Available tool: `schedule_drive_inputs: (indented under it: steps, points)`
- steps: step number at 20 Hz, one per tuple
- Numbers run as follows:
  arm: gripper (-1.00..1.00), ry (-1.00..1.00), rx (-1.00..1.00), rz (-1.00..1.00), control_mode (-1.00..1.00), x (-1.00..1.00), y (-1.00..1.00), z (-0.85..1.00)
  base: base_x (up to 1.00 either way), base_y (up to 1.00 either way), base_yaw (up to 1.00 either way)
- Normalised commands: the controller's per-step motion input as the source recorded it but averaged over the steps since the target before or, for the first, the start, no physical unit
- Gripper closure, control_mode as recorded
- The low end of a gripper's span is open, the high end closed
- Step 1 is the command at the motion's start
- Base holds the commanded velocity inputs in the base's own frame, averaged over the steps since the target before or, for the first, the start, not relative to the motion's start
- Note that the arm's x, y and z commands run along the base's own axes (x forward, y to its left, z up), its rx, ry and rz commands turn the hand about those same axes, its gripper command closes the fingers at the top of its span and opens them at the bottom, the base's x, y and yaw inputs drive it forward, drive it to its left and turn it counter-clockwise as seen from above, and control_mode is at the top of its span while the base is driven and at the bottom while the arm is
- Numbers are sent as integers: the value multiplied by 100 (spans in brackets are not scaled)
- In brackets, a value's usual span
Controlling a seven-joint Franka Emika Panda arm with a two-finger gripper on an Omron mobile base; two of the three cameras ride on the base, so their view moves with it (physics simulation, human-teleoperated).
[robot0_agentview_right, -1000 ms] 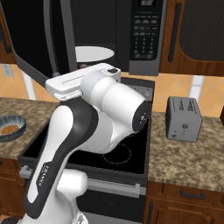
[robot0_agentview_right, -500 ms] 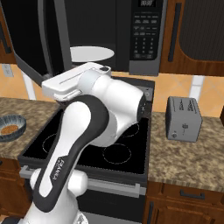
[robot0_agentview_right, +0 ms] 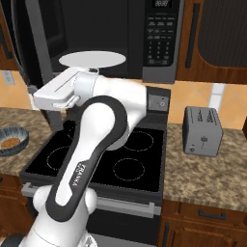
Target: Open the microwave, place the bowl with waffle inside the microwave, then close the microwave door and turn it on.
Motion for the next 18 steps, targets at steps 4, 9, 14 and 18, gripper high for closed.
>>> schedule_drive_inputs:
  steps: [4,9,14,18]
  points:
    - [-100,0,-8,14,-100,-13,99,0,0,0,0]
    - [-100,0,-9,16,-100,-35,97,0,0,0,0]
    - [-100,0,-6,25,-100,-42,85,0,0,0,0]
    - [-100,0,-2,27,-100,-41,66,0,0,0,0]
